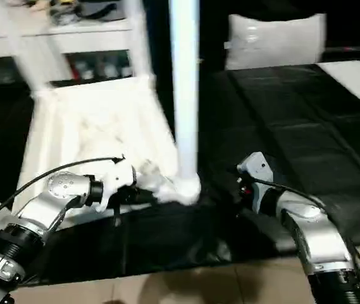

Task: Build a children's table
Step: Rotate leg to tighten

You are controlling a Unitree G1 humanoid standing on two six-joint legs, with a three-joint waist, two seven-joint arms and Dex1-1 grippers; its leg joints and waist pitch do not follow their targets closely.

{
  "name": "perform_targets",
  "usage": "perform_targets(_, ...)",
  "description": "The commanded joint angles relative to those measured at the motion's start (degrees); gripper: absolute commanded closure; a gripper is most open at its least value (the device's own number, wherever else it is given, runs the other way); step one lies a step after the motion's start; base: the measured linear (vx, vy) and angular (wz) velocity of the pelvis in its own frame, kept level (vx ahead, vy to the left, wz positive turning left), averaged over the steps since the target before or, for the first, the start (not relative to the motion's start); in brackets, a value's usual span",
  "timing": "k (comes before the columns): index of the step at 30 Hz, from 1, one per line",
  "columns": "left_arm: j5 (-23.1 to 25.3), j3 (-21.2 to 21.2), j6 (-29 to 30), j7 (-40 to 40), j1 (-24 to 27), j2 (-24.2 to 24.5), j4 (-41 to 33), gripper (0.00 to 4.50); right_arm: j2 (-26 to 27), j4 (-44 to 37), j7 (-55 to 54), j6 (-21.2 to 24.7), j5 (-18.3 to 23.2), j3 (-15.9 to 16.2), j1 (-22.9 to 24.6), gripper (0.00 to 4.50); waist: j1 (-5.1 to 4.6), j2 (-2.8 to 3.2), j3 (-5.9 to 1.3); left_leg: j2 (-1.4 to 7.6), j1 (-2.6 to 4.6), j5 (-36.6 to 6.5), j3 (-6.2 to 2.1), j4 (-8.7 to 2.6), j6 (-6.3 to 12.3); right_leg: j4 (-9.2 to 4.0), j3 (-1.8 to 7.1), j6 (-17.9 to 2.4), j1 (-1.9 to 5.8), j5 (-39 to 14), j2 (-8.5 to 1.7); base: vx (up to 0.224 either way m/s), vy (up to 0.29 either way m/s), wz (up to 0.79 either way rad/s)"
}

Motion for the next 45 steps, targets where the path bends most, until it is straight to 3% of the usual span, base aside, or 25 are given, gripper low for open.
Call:
perform_targets(1,1.1,-3.1,-1.8,-3.3,-0.1,0.2,0.9,4.48,-0.8,-1.3,2.1,-0.8,1.0,0.7,-0.4,0.00,0.09,-0.96,-4.17,1.28,0.27,-6.7,0.13,-3.46,4.82,-3.09,2.23,-13.0,3.24,-8.6,-3.23,0.000,0.000,0.00)
perform_targets(9,1.9,-4.1,-7.5,-9.0,-0.1,1.3,1.5,4.48,-2.6,-4.4,9.7,-0.9,3.7,2.5,0.2,0.00,0.59,-1.31,-3.60,1.45,0.71,-11.9,0.04,-4.11,2.56,-4.23,2.32,-9.6,2.92,-20.0,-3.54,0.000,0.000,0.00)
perform_targets(12,2.5,-5.0,-10.7,-10.7,-0.4,1.6,2.0,4.48,-3.4,-5.2,11.6,-1.0,3.8,3.1,0.8,0.00,0.76,-1.39,-3.63,1.50,0.64,-11.8,-0.01,-4.15,2.61,-4.20,2.39,-9.3,3.02,-19.2,-3.50,0.000,0.000,0.00)
perform_targets(13,2.7,-5.0,-12.2,-10.8,-0.7,1.5,2.6,4.48,-3.7,-5.7,12.1,-1.0,3.7,3.4,1.2,0.00,0.77,-0.86,-3.73,1.55,0.58,-11.5,-0.09,-4.15,2.46,-3.94,2.35,-9.8,3.01,-17.9,-3.54,0.000,0.000,0.00)
perform_targets(15,3.0,-4.6,-13.4,-9.9,-1.0,1.3,3.9,4.48,-4.2,-6.5,12.4,-0.7,3.7,3.8,1.7,0.00,0.79,-1.18,-3.78,1.49,0.61,-11.5,-0.03,-4.11,2.45,-3.98,2.36,-10.0,3.06,-17.1,-3.52,0.000,0.000,0.00)
perform_targets(16,3.2,-4.6,-13.5,-9.6,-1.0,1.2,4.1,4.48,-4.3,-6.7,12.5,-0.6,3.8,3.9,1.8,0.00,0.90,-0.98,-3.79,1.52,0.66,-11.7,0.01,-4.08,2.35,-4.00,2.36,-10.1,3.05,-17.0,-3.53,0.000,0.000,0.00)
perform_targets(19,4.3,-3.7,-8.8,-6.6,-0.4,1.5,4.1,4.48,-4.4,-7.8,12.8,1.7,4.8,3.7,2.6,0.00,1.00,-1.07,-3.70,1.53,0.58,-12.0,-0.05,-4.21,2.21,-3.96,2.31,-10.0,3.15,-17.7,-3.53,0.000,0.000,0.00)
perform_targets(21,3.7,-3.4,-6.1,-6.6,-0.1,1.7,3.2,4.48,-4.3,-8.0,12.9,2.6,5.3,3.7,2.7,0.00,0.92,-1.07,-3.42,1.46,0.64,-13.7,-0.08,-4.33,1.99,-4.44,2.21,-9.4,3.03,-21.4,-3.61,0.000,0.000,0.00)
perform_targets(24,0.8,-2.1,0.7,-8.4,1.6,2.6,-0.8,3.95,-4.5,-8.9,13.2,7.3,7.5,3.6,2.6,0.00,0.66,-1.11,-3.24,1.43,0.84,-15.0,-0.25,-4.53,1.49,-4.74,2.23,-8.7,3.06,-24.7,-3.70,0.000,0.000,0.00)
perform_targets(26,-0.5,-1.5,3.0,-9.5,2.8,3.3,-3.1,3.93,-4.6,-9.5,13.2,11.1,9.5,3.5,2.5,0.00,0.39,-1.10,-3.16,1.45,0.85,-15.5,-0.35,-4.69,1.28,-4.67,2.20,-8.6,3.14,-25.2,-3.62,0.000,0.000,0.00)
perform_targets(29,-1.0,-1.3,4.3,-9.8,3.5,3.7,-4.1,3.60,-4.3,-9.8,12.9,13.1,10.7,3.3,2.4,0.00,-0.09,-1.21,-3.28,1.28,0.87,-15.0,-0.31,-4.61,1.44,-4.93,2.23,-8.0,2.99,-25.6,-3.53,0.000,0.000,0.00)
perform_targets(31,-1.3,-1.1,5.4,-9.8,3.6,3.8,-4.1,3.51,-3.6,-9.5,12.2,12.5,10.5,3.0,2.1,0.00,-0.29,-1.53,-3.44,1.26,0.74,-13.6,-0.23,-4.50,1.64,-4.63,2.28,-8.5,3.04,-23.4,-3.52,0.000,0.000,0.00)
perform_targets(34,-0.2,-0.3,4.7,-7.8,3.3,3.5,-2.6,3.51,-1.8,-8.8,9.6,12.0,9.9,2.1,0.5,0.00,-0.51,-1.35,-3.46,1.21,0.74,-13.1,-0.20,-4.55,1.45,-4.53,2.21,-9.1,3.01,-22.1,-3.43,0.000,0.000,0.00)
perform_targets(38,-0.5,0.4,5.0,-6.9,3.0,2.8,-2.4,3.51,-1.7,-9.3,10.2,11.2,10.0,2.6,-0.1,0.00,-0.73,-1.25,-3.28,1.23,0.97,-14.6,-0.15,-4.58,1.18,-4.83,2.23,-8.6,2.92,-24.1,-3.51,0.000,0.000,0.00)
perform_targets(41,0.5,-0.1,5.5,-6.5,2.7,3.0,-2.1,3.51,-1.4,-8.9,10.9,7.0,9.0,3.1,-0.6,0.00,-0.69,-1.22,-3.27,1.23,0.89,-15.0,-0.24,-4.68,1.02,-4.97,2.25,-7.9,2.96,-25.4,-3.60,0.000,0.000,0.00)
perform_targets(42,0.6,-0.2,5.5,-6.5,2.7,3.0,-2.1,3.69,-1.4,-8.9,11.0,6.7,8.9,3.1,-0.6,0.00,-0.77,-1.27,-3.24,1.21,0.94,-15.2,-0.23,-4.67,1.05,-5.05,2.26,-7.6,2.88,-25.7,-3.58,0.000,0.000,0.00)
perform_targets(45,0.1,0.3,6.0,-6.8,2.6,2.7,-1.8,3.69,-1.5,-8.4,11.7,5.9,8.5,3.8,-1.0,0.00,-0.81,-1.20,-3.18,1.13,0.99,-15.8,-0.25,-4.70,1.11,-5.21,2.21,-7.3,2.85,-27.0,-3.51,0.000,0.000,0.00)
